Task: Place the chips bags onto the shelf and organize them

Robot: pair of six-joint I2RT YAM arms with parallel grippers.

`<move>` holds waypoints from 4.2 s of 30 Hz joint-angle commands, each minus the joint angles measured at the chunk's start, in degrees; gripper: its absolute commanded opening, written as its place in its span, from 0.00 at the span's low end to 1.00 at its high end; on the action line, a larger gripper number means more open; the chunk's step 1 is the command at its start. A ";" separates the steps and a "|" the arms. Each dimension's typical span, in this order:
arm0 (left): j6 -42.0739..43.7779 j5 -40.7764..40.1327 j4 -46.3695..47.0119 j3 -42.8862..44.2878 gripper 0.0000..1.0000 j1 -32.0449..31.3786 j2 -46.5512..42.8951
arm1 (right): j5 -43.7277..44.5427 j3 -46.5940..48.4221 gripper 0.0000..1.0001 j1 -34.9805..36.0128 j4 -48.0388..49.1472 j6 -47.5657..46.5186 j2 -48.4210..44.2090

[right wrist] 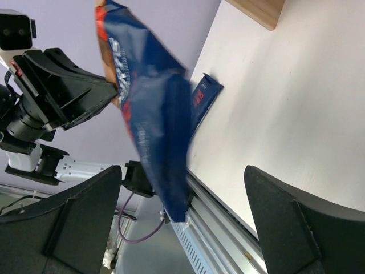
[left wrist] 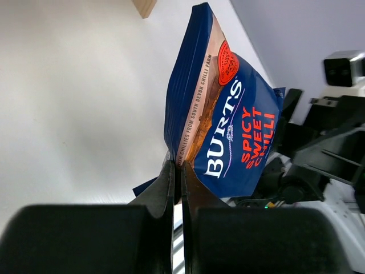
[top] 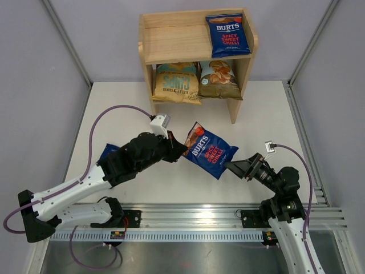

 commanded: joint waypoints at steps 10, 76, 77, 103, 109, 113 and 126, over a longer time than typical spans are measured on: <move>-7.57 6.56 7.99 -0.05 0.00 0.01 -1.28 | -2.81 -1.54 0.80 -0.11 24.24 10.67 6.62; 12.91 -22.18 -29.36 -4.53 0.99 8.45 -29.65 | 87.18 98.02 0.06 31.97 7.39 25.09 93.99; 12.91 -22.01 -29.19 -4.62 0.99 8.36 -30.18 | 87.54 99.60 0.06 31.89 4.77 25.53 95.82; 12.82 -21.91 -28.92 -4.97 0.99 8.45 -33.17 | 82.97 117.19 0.48 27.58 -14.75 26.06 104.90; 12.90 -21.65 -28.66 -5.15 0.99 8.45 -33.44 | 82.62 118.69 0.56 27.58 -20.99 24.65 103.58; 12.91 -21.65 -28.74 -5.24 0.99 8.45 -32.82 | 81.57 124.03 0.59 27.58 -27.24 23.51 104.45; 12.73 -21.83 -28.83 -5.24 0.99 8.45 -32.38 | 74.10 124.16 0.46 27.49 -34.21 26.06 103.06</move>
